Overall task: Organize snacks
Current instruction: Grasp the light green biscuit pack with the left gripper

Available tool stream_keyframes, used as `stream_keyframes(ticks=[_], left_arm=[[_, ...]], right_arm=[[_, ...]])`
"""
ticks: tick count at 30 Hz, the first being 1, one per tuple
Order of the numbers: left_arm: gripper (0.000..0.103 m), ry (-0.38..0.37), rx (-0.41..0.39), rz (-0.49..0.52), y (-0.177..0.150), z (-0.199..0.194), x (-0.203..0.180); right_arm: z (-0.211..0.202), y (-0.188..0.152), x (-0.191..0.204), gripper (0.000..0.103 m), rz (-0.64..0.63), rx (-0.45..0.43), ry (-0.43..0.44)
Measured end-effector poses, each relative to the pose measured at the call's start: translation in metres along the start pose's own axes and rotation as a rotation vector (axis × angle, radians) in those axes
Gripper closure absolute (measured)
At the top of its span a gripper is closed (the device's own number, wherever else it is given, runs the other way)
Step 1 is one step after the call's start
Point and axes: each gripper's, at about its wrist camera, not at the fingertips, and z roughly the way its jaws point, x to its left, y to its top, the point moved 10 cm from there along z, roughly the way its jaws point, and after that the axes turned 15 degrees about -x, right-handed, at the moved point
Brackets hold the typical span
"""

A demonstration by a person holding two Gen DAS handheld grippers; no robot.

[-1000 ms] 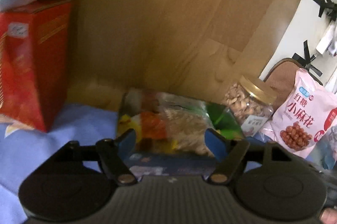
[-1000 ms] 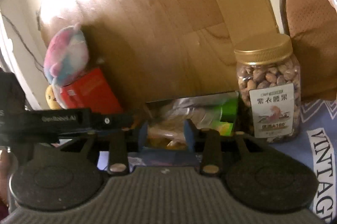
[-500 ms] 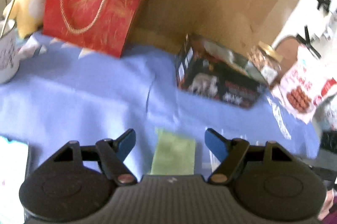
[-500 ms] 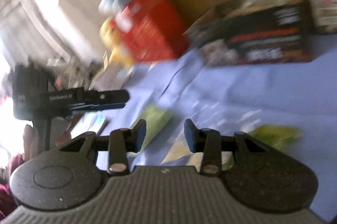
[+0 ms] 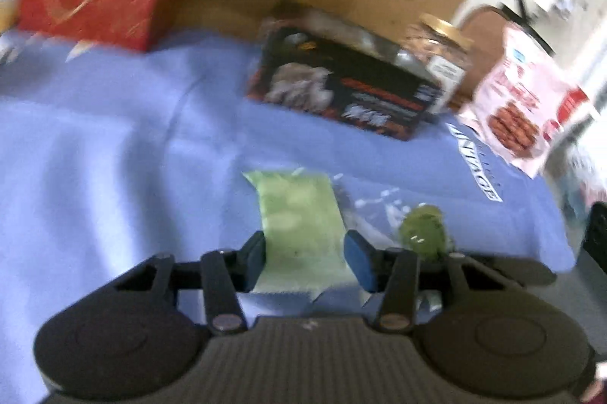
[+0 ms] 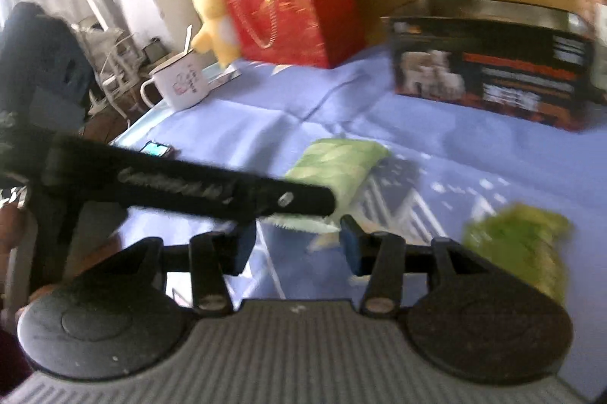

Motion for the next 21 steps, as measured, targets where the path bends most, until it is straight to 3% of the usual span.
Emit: stream_keyframes(ticks=[2,3,5,10,14,17,21], left_arm=[[0.051,0.014,-0.029,0.060,0.009,0.011,-0.008],[0.050,0.055,-0.033,0.071,0.013,0.016,-0.005],[0.050,0.084,-0.032,0.032,0.019,0.017,0.002],[0.049,0.052,-0.060,-0.081,0.023,-0.014,0.023],[0.049,-0.016,-0.016,-0.191,0.008,-0.035,0.030],[0.049,-0.071,0.015,-0.241,-0.005,-0.044,0.023],[0.049,-0.095,0.041,-0.231,-0.016,-0.042,0.011]], right_arm=[[-0.014,-0.007,0.005,0.052,0.043,0.002,0.050],[-0.016,-0.009,0.009,0.052,0.044,-0.002,0.069],[-0.027,-0.008,0.009,0.052,0.013,-0.029,0.058],[-0.050,0.013,-0.025,0.052,0.068,-0.123,-0.003],[-0.049,0.036,-0.061,0.050,0.110,-0.173,-0.050],[-0.038,0.043,-0.076,0.050,0.146,-0.158,-0.041],[-0.021,0.040,-0.083,0.050,0.165,-0.129,-0.019]])
